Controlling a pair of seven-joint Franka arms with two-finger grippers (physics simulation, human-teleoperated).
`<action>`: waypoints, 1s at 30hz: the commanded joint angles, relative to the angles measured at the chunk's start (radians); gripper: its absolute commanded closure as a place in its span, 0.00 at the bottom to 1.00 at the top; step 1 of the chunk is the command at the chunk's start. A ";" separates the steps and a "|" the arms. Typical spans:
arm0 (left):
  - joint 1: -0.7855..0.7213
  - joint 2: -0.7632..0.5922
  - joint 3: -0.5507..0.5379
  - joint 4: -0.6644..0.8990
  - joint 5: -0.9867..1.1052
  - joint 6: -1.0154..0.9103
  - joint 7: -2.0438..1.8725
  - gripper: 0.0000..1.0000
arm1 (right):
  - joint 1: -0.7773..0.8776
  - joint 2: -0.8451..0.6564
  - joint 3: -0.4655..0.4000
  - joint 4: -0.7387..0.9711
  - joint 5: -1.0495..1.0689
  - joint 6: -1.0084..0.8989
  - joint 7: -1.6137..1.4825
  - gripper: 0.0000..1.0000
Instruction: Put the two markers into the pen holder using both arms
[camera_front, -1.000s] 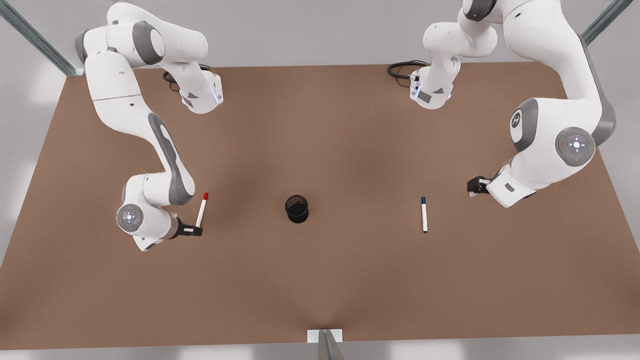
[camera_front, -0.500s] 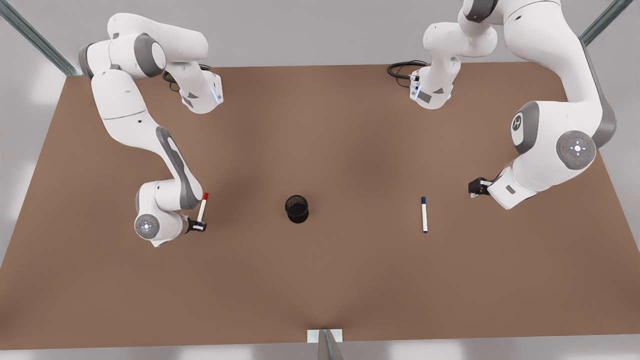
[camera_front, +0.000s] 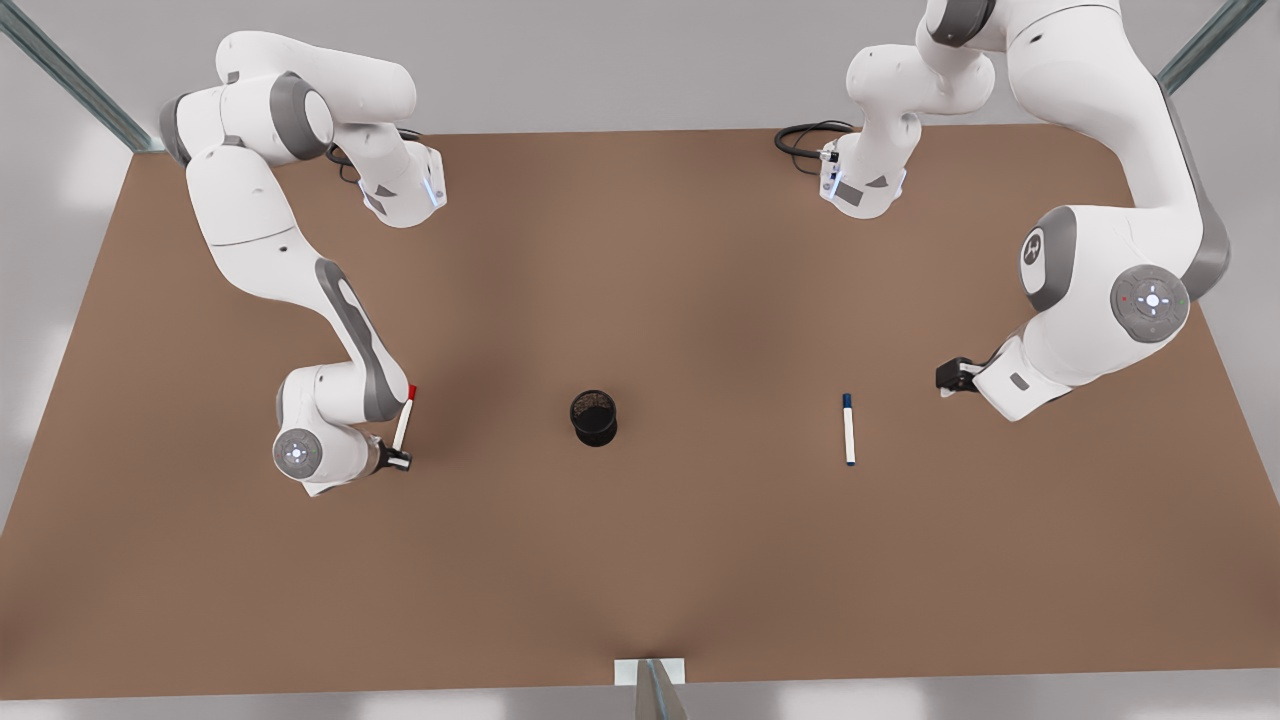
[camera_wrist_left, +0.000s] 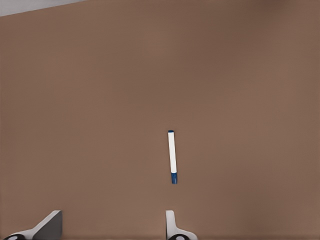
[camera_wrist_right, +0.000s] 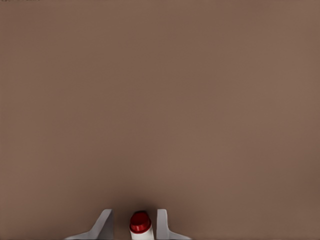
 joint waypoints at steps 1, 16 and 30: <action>0.000 -0.002 0.000 0.000 0.000 0.002 0.003 0.00 | 0.000 0.000 0.000 0.000 -0.001 0.008 0.038 0.57; -0.002 0.000 0.000 0.002 0.001 0.002 0.002 0.00 | 0.008 0.006 0.003 -0.009 0.001 -0.003 0.032 0.65; -0.009 0.000 0.000 0.002 0.000 0.002 -0.015 0.00 | 0.000 -0.014 0.020 -0.038 0.001 -0.021 0.037 0.64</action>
